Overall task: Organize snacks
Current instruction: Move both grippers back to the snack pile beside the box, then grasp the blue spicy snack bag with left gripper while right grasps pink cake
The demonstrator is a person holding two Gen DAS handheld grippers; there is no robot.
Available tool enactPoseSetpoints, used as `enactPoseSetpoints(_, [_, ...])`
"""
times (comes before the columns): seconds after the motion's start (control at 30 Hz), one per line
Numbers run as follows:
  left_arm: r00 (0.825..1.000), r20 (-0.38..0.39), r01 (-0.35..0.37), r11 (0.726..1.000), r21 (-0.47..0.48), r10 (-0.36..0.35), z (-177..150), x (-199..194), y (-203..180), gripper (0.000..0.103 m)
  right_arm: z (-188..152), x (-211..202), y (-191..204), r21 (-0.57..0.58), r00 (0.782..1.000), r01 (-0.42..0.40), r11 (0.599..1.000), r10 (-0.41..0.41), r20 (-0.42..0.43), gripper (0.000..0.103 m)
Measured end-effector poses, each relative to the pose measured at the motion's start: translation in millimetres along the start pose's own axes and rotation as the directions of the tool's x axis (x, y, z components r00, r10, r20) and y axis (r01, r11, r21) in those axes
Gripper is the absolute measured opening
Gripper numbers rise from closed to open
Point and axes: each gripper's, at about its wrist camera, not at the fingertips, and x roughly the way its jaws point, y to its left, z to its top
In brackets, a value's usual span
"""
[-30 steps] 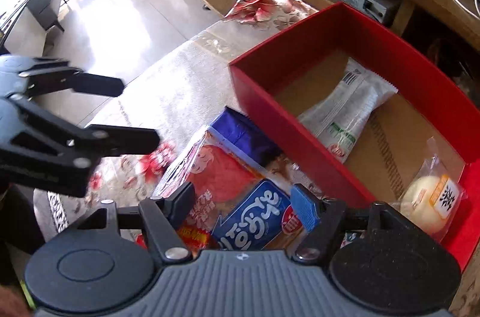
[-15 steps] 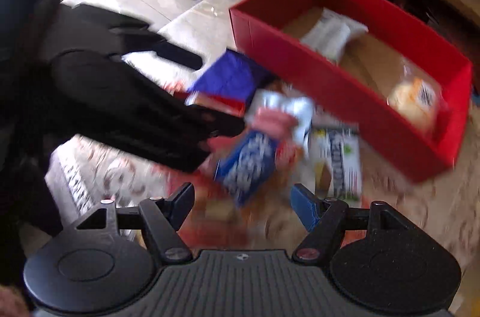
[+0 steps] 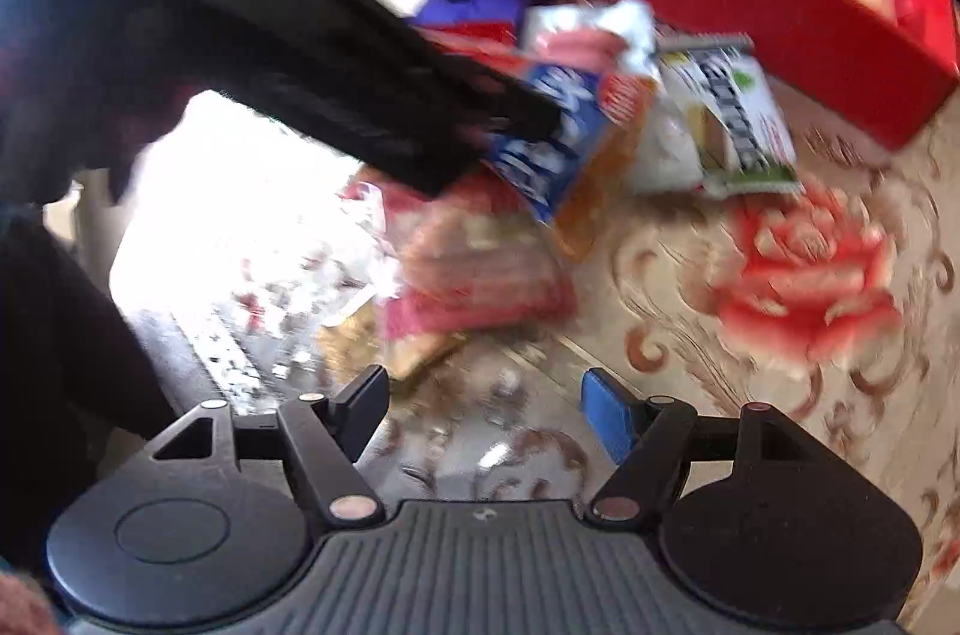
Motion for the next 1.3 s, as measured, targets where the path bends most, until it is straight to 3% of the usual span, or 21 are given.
enactPoseSetpoints(0.27, [0.999, -0.048, 0.01, 0.999, -0.035, -0.011, -23, -6, -12, 0.089, -2, -4, -17, 0.061, 0.999, 0.04, 0.997, -0.041, 0.004, 0.068])
enactPoseSetpoints(0.4, [0.996, -0.06, -0.07, 0.997, 0.017, 0.071, -38, -11, -34, 0.089, -7, -4, -15, 0.049, 0.998, 0.057, 0.997, -0.057, 0.006, 0.068])
enactPoseSetpoints(0.53, [0.993, -0.056, -0.1, 0.995, 0.015, 0.101, -33, -6, -35, 0.088, -9, -2, -6, 0.03, 0.995, 0.096, 0.995, -0.097, 0.015, 0.069])
enactPoseSetpoints(0.7, [0.991, -0.055, -0.117, 0.992, 0.039, 0.119, -23, 1, -36, 0.083, -16, 3, 0, 0.054, 0.993, 0.1, 0.994, -0.103, 0.054, 0.09])
enactPoseSetpoints(0.8, [0.993, -0.061, -0.102, 0.994, 0.023, 0.104, -20, 4, -37, 0.08, -21, 3, -5, 0.099, 0.995, 0.049, 0.994, -0.057, 0.084, 0.102])
enactPoseSetpoints(0.97, [0.988, -0.098, -0.12, 0.993, -0.001, 0.119, -14, 23, -38, 0.072, -24, 1, -6, 0.137, 0.993, 0.042, 0.99, -0.056, 0.102, 0.101])
enactPoseSetpoints(1.03, [0.989, -0.089, -0.121, 0.993, -0.005, 0.12, -15, 18, -37, 0.063, -24, 0, -7, 0.162, 0.992, 0.058, 0.985, -0.075, 0.101, 0.091])
enactPoseSetpoints(1.1, [0.991, -0.083, -0.106, 0.993, -0.055, 0.102, -19, 12, -30, 0.06, -29, -6, -7, 0.166, 0.986, 0.105, 0.98, -0.124, 0.107, 0.074])
enactPoseSetpoints(1.3, [0.997, -0.041, -0.079, 0.978, -0.192, 0.072, -36, -14, -13, 0.057, -31, -19, -2, 0.154, 0.984, 0.105, 0.982, -0.125, 0.13, 0.074])
